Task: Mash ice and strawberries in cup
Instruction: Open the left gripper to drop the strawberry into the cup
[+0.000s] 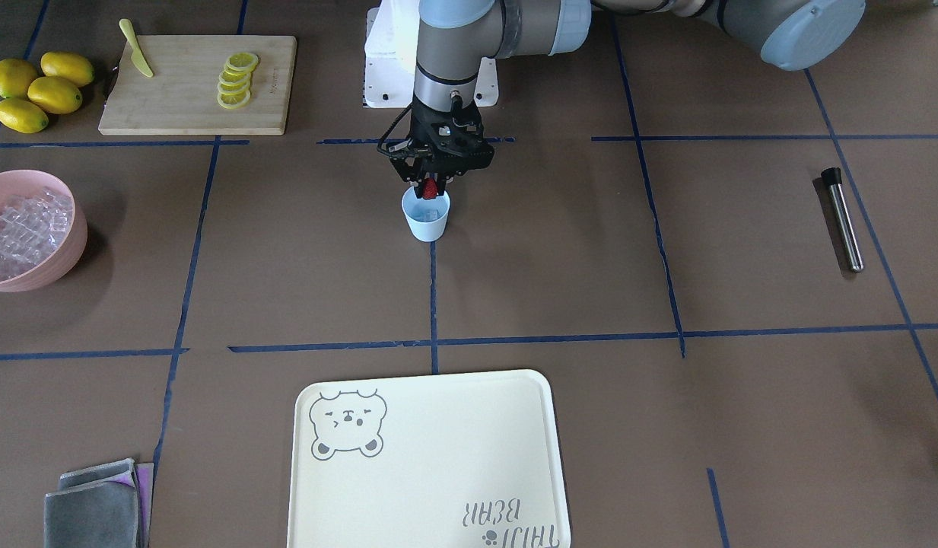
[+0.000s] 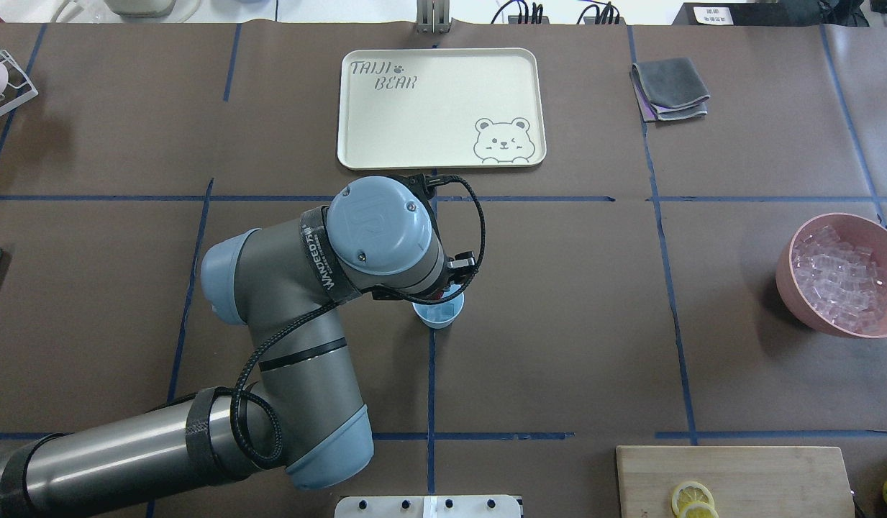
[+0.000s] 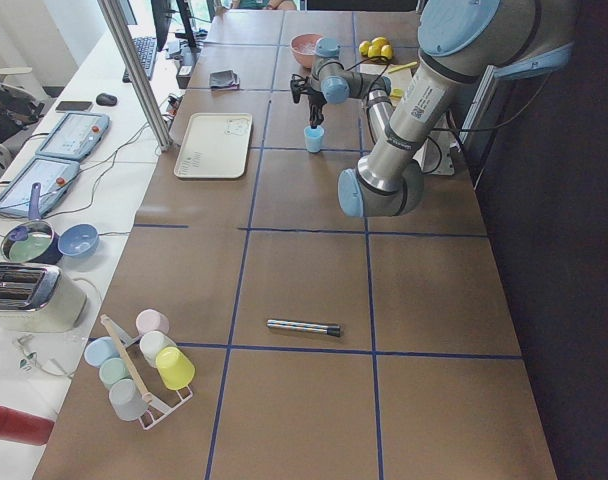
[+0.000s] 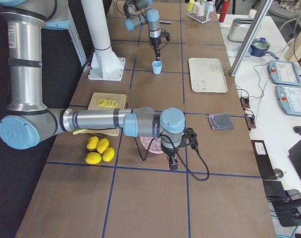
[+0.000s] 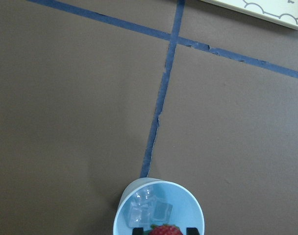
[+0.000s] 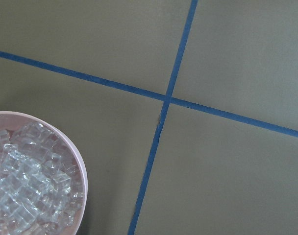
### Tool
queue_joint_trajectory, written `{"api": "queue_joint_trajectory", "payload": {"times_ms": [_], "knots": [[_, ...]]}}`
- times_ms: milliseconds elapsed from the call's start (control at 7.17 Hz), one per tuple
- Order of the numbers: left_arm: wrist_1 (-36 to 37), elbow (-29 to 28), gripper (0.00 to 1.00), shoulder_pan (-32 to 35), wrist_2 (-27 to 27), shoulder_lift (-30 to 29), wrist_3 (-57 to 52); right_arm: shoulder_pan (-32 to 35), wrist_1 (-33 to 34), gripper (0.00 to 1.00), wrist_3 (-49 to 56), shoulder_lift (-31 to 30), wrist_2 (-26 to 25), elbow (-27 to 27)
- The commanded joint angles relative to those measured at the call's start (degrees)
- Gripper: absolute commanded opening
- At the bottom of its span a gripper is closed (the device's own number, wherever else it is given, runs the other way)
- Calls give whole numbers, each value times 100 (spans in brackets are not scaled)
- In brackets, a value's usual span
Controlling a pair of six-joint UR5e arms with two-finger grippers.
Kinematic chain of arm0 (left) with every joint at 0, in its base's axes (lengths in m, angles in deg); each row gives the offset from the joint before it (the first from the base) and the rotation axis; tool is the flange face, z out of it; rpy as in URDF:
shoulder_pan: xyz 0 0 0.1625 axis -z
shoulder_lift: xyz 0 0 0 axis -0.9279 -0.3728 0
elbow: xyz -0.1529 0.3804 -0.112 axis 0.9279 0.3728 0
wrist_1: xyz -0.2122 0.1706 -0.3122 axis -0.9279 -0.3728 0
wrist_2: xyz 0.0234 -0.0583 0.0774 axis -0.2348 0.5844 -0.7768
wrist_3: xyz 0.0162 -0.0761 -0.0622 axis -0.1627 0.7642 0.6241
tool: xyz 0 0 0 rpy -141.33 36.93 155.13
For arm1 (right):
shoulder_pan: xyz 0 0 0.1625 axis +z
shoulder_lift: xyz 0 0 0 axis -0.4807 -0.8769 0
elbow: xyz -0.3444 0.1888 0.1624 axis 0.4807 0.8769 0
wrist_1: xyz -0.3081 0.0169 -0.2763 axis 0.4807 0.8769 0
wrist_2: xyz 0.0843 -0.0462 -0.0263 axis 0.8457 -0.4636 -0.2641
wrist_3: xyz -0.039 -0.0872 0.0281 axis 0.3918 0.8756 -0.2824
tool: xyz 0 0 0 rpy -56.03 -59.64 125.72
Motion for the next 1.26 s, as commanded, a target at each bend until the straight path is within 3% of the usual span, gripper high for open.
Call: {"api": "queue_joint_trajectory", "payload": {"times_ms": [0, 140, 419, 837, 1116], "knots": [[-76, -8, 70, -1, 0, -9, -40, 0, -2, 99, -2, 25, 0, 0], [-77, 0, 85, -1, 0, 0, -41, 0, -2, 99, -2, 25, 0, 0], [-77, 9, 99, -1, -9, 18, -49, 0, -2, 99, -2, 25, -9, 0], [28, 263, 100, 34, 8, 140, -478, 0, -2, 99, -19, 51, -18, 8], [368, 963, 100, 296, 44, 788, -1118, 0, 7, 99, -19, 51, 17, 130]]}}
